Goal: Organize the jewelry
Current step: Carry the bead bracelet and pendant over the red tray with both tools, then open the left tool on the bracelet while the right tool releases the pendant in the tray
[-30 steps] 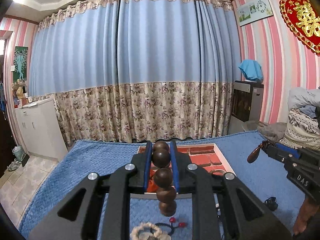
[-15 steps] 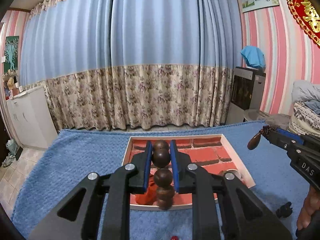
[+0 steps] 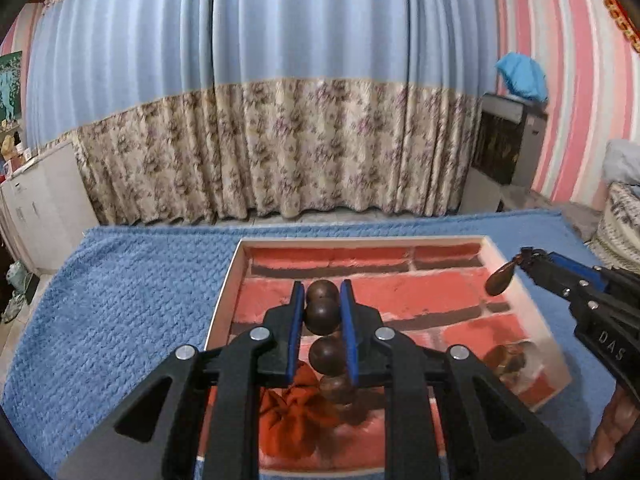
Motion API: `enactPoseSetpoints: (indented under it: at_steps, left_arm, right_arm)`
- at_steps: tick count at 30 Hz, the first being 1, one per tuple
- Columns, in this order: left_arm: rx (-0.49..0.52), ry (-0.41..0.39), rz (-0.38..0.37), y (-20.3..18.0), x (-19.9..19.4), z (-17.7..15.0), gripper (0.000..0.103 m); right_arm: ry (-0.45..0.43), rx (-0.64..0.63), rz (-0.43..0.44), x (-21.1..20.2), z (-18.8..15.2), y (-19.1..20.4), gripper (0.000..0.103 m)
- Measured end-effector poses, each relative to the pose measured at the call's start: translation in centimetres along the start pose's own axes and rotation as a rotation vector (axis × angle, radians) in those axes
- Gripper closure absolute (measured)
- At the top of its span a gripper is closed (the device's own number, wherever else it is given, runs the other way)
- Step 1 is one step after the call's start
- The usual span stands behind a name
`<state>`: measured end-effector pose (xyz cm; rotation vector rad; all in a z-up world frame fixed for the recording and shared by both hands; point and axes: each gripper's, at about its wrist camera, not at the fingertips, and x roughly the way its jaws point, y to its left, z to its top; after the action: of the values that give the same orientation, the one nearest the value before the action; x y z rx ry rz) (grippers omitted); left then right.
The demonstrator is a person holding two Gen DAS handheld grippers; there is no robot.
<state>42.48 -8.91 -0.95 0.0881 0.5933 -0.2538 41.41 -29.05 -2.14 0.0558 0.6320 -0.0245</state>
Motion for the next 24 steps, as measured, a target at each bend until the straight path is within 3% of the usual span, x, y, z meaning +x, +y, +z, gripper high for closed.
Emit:
enactPoseSetpoints:
  at_steps: [7,16,24]
  left_arm:
    - [-0.048,0.091,0.039,2.3,3.7,-1.6,0.084]
    - [-0.029,0.17,0.076,2.9,6.1,-3.5,0.084]
    - [-0.009,0.197,0.099,2.7,6.5,-3.8,0.08]
  right_arm:
    - [0.083,0.012,-0.046,4.2,-1.1,-1.9,0.087]
    - [0.173,0.012,-0.056,6.9,-2.9,-3.1,0.087]
    - [0.18,0.012,-0.08,7.1,-3.6,-3.4,0.082]
